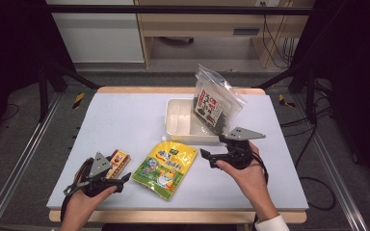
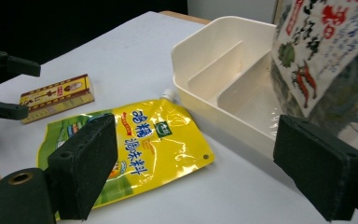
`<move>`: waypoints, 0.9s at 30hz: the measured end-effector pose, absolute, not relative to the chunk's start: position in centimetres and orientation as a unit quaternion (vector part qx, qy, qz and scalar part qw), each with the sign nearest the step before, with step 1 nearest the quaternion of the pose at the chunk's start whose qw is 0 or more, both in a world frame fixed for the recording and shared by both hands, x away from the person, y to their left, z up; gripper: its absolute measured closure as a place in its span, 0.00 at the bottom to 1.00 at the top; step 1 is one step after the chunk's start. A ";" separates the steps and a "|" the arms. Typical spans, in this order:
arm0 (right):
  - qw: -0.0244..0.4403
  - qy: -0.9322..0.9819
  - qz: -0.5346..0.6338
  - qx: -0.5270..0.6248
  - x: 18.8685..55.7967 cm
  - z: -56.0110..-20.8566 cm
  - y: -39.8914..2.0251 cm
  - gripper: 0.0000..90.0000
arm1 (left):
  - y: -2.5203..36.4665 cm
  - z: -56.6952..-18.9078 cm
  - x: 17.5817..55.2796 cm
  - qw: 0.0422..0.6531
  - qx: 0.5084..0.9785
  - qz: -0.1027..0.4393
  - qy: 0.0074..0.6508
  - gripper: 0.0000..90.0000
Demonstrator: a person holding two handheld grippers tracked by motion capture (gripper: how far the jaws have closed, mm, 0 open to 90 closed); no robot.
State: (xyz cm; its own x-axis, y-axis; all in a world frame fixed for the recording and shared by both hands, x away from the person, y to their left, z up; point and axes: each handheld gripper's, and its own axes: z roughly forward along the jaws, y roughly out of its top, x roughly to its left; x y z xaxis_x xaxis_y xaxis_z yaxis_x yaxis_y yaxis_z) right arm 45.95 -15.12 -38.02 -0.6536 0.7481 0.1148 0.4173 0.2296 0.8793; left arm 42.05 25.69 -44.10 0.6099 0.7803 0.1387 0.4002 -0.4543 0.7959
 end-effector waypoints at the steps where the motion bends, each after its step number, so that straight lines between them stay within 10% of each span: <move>1: 0.169 0.766 0.490 0.380 45.9 -38.0 -15.1 0.16 | 25.7 -44.1 42.0 0.376 0.814 0.253 0.362 0.12; 27: 0.134 0.784 0.433 0.424 49.8 -44.4 -10.3 0.44 | 24.8 -43.9 42.1 0.382 0.813 0.261 0.353 0.12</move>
State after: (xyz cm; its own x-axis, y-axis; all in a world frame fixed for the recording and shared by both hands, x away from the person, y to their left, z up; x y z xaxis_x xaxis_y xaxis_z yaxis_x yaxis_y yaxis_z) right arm 49.78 -10.28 -44.43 -0.6043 0.7810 0.1574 0.5495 0.2656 0.7921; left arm 42.07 24.84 -43.93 0.6146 0.7732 0.1559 0.3737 -0.4595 0.8057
